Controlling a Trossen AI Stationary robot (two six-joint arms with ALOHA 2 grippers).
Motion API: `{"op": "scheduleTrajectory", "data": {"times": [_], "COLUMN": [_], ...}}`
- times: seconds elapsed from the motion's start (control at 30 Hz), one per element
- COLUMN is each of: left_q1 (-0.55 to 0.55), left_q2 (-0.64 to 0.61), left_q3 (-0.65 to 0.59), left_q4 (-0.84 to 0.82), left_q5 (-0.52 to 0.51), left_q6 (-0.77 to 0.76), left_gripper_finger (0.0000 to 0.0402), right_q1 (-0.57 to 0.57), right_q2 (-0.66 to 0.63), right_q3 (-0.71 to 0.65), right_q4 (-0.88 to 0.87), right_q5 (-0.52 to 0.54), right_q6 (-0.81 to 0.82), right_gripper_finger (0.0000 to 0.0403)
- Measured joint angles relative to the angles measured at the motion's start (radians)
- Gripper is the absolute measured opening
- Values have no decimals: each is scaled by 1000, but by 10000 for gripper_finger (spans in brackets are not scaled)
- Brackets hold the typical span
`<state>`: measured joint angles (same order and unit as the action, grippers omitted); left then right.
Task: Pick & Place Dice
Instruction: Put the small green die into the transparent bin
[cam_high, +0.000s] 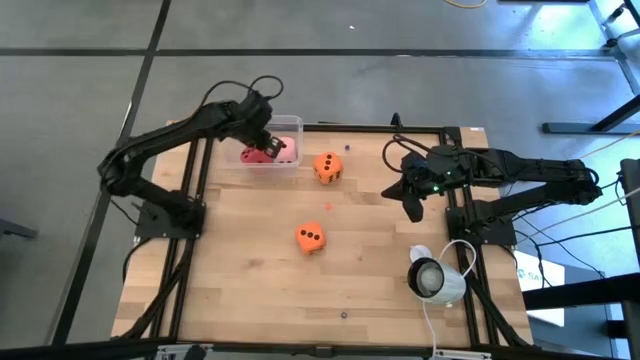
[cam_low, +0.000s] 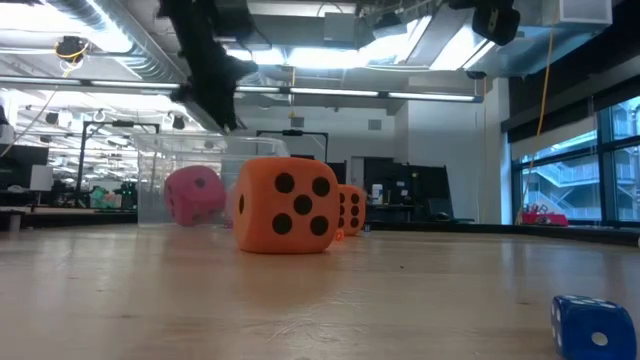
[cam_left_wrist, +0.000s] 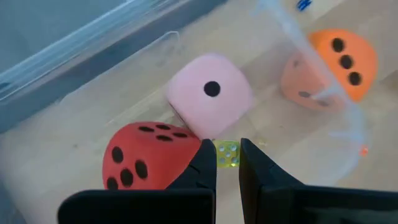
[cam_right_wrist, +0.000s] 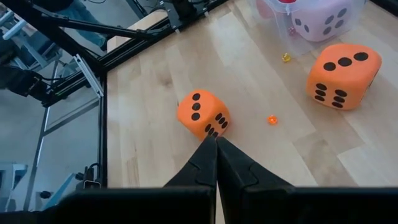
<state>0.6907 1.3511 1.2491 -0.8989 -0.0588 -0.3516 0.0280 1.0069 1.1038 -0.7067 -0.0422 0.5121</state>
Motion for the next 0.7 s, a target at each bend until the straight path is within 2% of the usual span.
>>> {"op": "scheduleTrajectory", "data": {"times": [0.17,0.27,0.4,0.7], "left_q1": [65,79,80,80], "left_q2": [100,148,184,185], "left_q3": [0,0,0,0], "left_q4": [15,13,13,-1], "left_q5": [85,100,87,53], "left_q6": [49,67,83,78], "left_gripper_finger": [10,10,11,55], "right_q1": [0,0,0,0], "right_q2": [0,0,0,0], "right_q3": [0,0,0,0], "right_q4": [0,0,0,0], "right_q5": [0,0,0,0], "right_q6": [8,13,15,11], "right_gripper_finger": [0,0,0,0]}}
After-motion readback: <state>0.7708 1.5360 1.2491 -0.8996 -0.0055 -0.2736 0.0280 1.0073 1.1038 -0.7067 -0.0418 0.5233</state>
